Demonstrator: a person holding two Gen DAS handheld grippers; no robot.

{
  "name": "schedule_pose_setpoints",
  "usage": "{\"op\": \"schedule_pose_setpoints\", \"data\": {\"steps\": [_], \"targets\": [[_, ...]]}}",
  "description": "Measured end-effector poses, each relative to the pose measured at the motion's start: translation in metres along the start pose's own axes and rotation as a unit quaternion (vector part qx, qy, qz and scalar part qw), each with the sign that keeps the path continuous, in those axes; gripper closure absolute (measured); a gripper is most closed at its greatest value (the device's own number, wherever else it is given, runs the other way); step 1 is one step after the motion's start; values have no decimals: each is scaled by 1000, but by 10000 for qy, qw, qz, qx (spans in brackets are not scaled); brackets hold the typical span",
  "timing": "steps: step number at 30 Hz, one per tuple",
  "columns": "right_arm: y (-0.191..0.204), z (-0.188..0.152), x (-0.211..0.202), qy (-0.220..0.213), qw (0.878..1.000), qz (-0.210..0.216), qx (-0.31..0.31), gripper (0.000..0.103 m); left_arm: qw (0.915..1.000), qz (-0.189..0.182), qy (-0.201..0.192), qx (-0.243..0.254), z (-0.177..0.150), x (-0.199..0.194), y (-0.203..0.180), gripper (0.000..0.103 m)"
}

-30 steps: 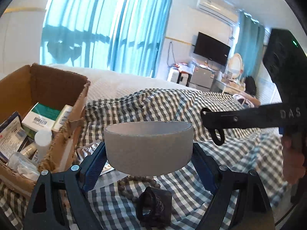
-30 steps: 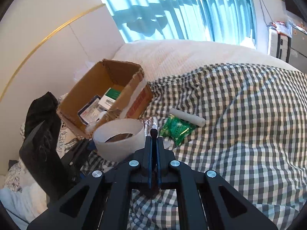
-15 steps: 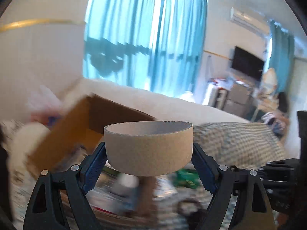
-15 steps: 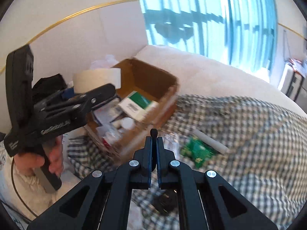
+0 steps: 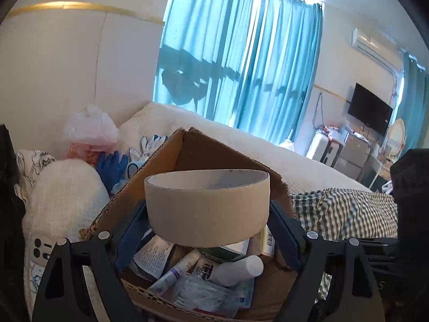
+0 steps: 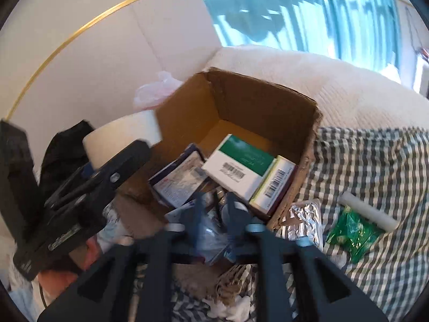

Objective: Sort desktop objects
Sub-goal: 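Carry the tape roll into the cardboard box with the left gripper and release, then move the left gripper back and grasp the black item on the bed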

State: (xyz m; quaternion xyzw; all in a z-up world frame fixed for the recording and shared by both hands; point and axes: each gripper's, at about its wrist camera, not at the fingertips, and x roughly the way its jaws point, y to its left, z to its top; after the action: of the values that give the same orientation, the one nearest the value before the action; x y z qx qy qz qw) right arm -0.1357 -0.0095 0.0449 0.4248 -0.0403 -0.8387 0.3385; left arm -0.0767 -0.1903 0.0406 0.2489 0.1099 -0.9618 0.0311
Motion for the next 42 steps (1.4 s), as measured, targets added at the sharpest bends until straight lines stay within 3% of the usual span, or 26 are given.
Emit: {"op": "schedule_pose_setpoints", "data": {"steps": [1, 2, 9, 13, 16, 20, 24, 31, 36, 38, 39, 41, 42], "targets": [[-1, -1, -2, -50, 9999, -92, 29, 50, 10000, 14, 36, -48, -1, 2, 3, 6], [-2, -2, -4, -71, 9999, -92, 33, 48, 9998, 75, 43, -190, -2, 3, 7, 0], [-19, -16, -51, -179, 9972, -722, -112, 47, 9995, 107, 124, -267, -1, -4, 8, 0], [-38, -32, -94, -290, 9930, -1135, -163, 42, 9990, -247, 344, -125, -8, -12, -15, 0], [-63, -47, -125, -257, 9880, -1522, -114, 41, 9943, -794, 712, 80, -23, -14, -48, 0], [-98, -72, -149, -117, 9840, -1775, 48, 37, 9805, -1456, 1195, 555, -56, -14, -109, 0], [-130, -92, -155, -135, 9816, -1888, 268, 29, 9669, -1754, 1595, 943, -92, -6, -155, 0], [-160, -104, -141, 260, 9852, -1569, 643, 29, 9475, -1293, 2532, 1463, -153, 40, -190, 0], [-166, -110, -136, 429, 9852, -1511, 692, 29, 9224, -1138, 3139, 1941, -186, 69, -207, 1], [-168, -110, -135, 461, 9850, -1485, 747, 29, 9067, -1256, 3481, 2022, -196, 80, -211, 27], [-168, -111, -135, 473, 9848, -1487, 764, 29, 8997, -1331, 3632, 2021, -200, 83, -211, 33], [-167, -111, -133, 491, 9842, -1522, 754, 29, 8982, -1415, 3676, 1949, -202, 84, -208, 43], [-166, -112, -132, 504, 9840, -1542, 742, 29, 8998, -1458, 3651, 1893, -200, 81, -206, 43]]}}
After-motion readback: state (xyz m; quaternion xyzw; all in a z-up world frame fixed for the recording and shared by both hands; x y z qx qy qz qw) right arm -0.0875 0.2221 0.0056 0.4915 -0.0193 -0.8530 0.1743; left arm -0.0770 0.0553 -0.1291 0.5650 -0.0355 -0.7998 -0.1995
